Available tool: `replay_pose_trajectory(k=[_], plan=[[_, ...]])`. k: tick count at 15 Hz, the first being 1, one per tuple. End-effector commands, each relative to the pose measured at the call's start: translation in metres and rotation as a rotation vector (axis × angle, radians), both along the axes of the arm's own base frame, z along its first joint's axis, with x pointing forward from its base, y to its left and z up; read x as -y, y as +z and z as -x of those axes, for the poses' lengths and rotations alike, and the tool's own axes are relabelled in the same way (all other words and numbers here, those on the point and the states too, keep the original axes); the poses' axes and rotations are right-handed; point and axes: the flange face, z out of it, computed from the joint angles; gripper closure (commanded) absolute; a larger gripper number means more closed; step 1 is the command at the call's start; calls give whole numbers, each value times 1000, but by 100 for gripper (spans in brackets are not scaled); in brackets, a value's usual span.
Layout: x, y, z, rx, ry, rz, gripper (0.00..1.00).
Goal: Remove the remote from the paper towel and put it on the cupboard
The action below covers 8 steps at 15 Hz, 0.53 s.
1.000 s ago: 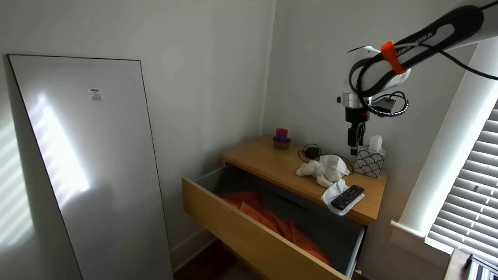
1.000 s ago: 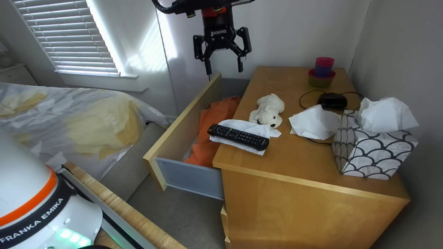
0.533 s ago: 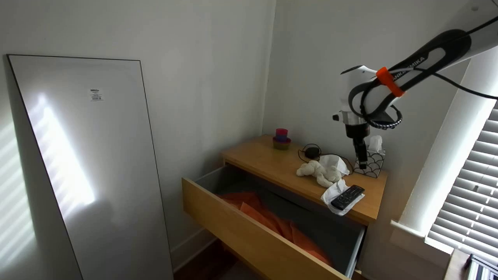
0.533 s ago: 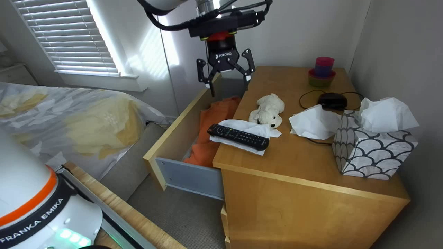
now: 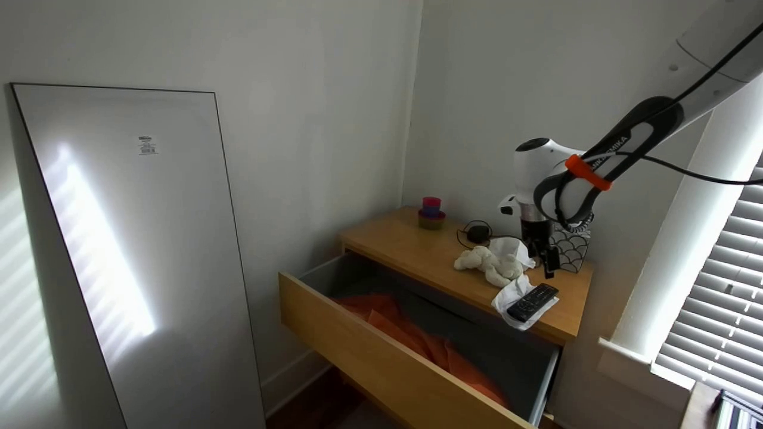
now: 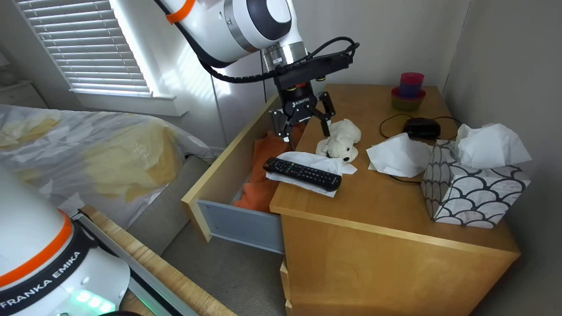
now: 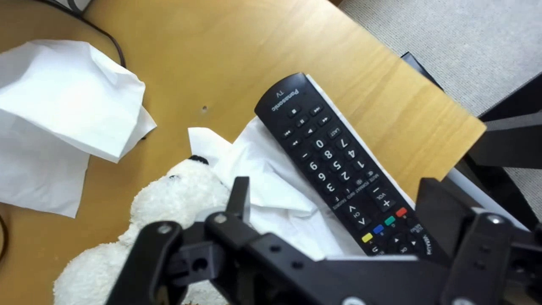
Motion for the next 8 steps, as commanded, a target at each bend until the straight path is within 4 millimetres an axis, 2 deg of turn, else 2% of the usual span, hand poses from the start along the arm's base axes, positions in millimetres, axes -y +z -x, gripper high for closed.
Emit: replay_pose_trajectory(k=[1,3,8], plan=[[0,-1,-1,-6,6,-1,0],[-1,-3,-1,-18,44,8,0],[-2,-28,8,-114,226,-13,0]])
